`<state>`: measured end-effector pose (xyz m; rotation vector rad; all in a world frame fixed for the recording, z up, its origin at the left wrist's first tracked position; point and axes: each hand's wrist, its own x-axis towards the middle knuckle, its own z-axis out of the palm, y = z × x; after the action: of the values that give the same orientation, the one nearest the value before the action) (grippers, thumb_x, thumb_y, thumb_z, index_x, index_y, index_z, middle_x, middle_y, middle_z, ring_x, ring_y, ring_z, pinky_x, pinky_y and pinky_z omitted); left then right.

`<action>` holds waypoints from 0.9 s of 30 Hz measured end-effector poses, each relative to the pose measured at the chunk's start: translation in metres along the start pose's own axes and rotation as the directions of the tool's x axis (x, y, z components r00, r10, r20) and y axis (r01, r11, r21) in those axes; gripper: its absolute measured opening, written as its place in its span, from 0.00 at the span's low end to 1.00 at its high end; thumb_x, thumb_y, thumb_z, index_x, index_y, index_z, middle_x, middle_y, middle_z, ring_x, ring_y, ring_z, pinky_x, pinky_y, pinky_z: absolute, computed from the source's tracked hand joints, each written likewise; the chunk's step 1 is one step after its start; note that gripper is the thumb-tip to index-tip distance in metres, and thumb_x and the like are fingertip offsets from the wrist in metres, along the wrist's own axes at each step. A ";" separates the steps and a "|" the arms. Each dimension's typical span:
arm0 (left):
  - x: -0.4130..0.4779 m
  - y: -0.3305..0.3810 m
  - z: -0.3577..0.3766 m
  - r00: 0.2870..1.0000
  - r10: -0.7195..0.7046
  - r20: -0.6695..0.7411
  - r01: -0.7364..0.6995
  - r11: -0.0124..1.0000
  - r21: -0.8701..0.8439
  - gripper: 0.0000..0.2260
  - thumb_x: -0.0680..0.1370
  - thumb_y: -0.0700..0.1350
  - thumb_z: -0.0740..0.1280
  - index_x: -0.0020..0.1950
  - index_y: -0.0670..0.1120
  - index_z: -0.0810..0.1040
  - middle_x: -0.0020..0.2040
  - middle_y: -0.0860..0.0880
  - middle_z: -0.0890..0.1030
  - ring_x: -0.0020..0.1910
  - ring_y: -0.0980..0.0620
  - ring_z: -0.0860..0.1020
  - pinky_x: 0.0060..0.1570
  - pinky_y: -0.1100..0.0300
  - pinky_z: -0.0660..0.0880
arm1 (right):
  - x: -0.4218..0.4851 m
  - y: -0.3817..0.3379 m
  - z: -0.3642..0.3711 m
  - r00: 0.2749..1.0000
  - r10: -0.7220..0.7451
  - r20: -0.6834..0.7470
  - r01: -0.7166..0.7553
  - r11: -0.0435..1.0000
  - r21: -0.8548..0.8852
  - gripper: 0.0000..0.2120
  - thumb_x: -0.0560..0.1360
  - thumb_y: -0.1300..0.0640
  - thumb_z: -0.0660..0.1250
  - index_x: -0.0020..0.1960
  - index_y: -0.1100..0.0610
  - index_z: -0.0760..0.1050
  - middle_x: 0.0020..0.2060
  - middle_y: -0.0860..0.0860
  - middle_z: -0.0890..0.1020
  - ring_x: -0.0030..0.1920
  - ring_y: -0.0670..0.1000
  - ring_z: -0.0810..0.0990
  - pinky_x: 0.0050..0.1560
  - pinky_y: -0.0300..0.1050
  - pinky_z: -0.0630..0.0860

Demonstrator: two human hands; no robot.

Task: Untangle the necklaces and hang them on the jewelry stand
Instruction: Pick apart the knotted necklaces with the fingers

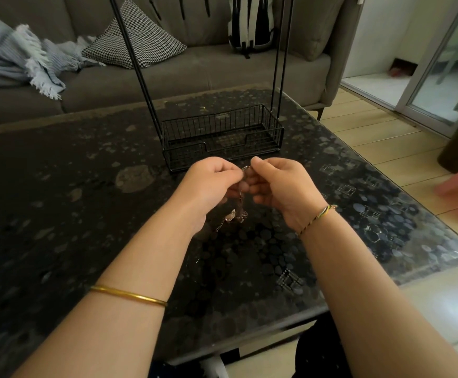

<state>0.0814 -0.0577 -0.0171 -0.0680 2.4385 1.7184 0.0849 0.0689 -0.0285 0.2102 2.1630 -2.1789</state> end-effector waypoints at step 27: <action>0.004 -0.002 0.000 0.993 -0.066 0.095 0.055 0.992 0.110 0.05 0.79 0.45 0.66 0.46 0.48 0.80 0.46 0.49 0.81 0.47 0.53 0.79 0.50 0.57 0.78 | -0.001 0.001 0.001 0.997 -0.066 -0.030 0.066 0.998 -0.025 0.05 0.78 0.61 0.64 0.44 0.59 0.77 0.34 0.50 0.79 0.34 0.45 0.77 0.33 0.37 0.75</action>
<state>0.0776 -0.0582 -0.0200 -0.0424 2.4257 1.5259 0.0865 0.0682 -0.0297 0.1742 2.2429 -2.1965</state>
